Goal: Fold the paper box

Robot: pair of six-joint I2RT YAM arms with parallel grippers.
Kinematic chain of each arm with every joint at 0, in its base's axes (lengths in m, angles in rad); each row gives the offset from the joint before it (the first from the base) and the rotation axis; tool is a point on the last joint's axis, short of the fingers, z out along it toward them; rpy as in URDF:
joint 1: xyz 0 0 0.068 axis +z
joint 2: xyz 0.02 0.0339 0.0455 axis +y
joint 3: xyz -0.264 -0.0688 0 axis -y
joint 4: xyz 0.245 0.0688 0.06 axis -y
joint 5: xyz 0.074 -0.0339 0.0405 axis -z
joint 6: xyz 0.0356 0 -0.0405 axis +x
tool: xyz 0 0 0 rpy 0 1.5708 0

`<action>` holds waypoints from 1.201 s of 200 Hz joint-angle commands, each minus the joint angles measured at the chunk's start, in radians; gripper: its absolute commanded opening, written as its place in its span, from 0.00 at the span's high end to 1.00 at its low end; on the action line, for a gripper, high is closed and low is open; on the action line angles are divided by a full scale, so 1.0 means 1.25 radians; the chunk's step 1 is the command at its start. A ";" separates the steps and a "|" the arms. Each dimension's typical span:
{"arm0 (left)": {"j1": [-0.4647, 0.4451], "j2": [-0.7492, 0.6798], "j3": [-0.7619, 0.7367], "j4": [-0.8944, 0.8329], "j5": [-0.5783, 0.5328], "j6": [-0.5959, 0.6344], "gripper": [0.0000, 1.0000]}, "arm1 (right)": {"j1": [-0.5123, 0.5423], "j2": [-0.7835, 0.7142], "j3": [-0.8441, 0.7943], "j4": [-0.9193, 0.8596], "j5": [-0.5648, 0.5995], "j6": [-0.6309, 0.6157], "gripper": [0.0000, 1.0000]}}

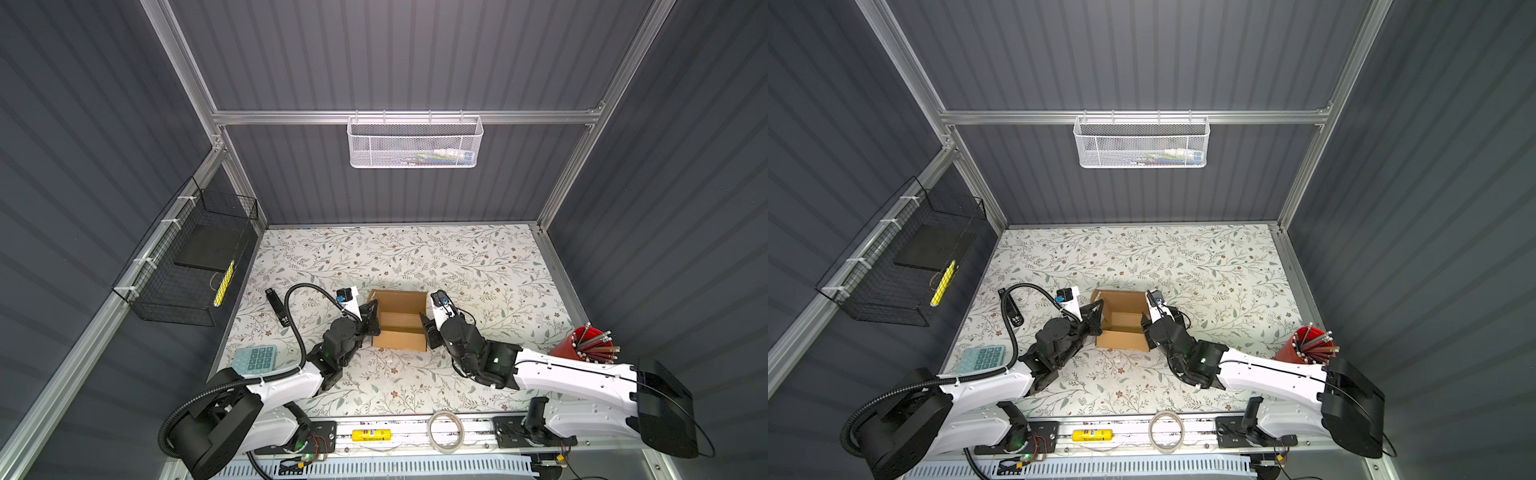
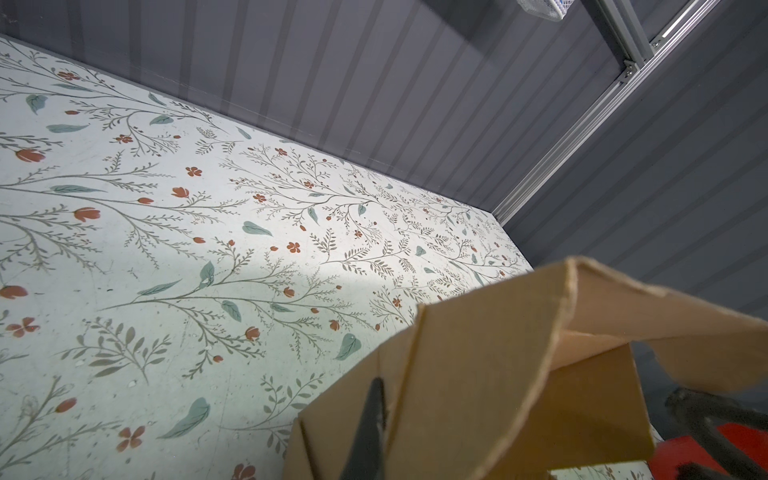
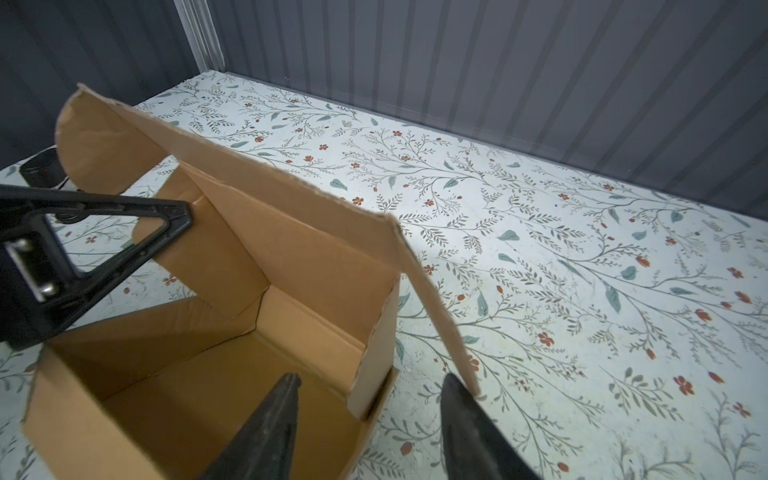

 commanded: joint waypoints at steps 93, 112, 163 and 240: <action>-0.005 -0.001 -0.038 -0.076 0.008 0.021 0.98 | -0.001 -0.095 0.244 -0.409 -0.144 -0.203 0.33; -0.005 -0.006 -0.041 -0.079 0.006 0.021 0.98 | -0.010 -0.040 0.317 -0.468 -0.171 -0.242 0.33; -0.005 -0.017 -0.043 -0.086 0.004 0.022 0.98 | -0.044 0.108 0.487 -0.550 -0.247 -0.351 0.35; -0.005 -0.008 -0.042 -0.071 0.007 0.024 0.98 | -0.091 0.264 0.662 -0.631 -0.355 -0.443 0.37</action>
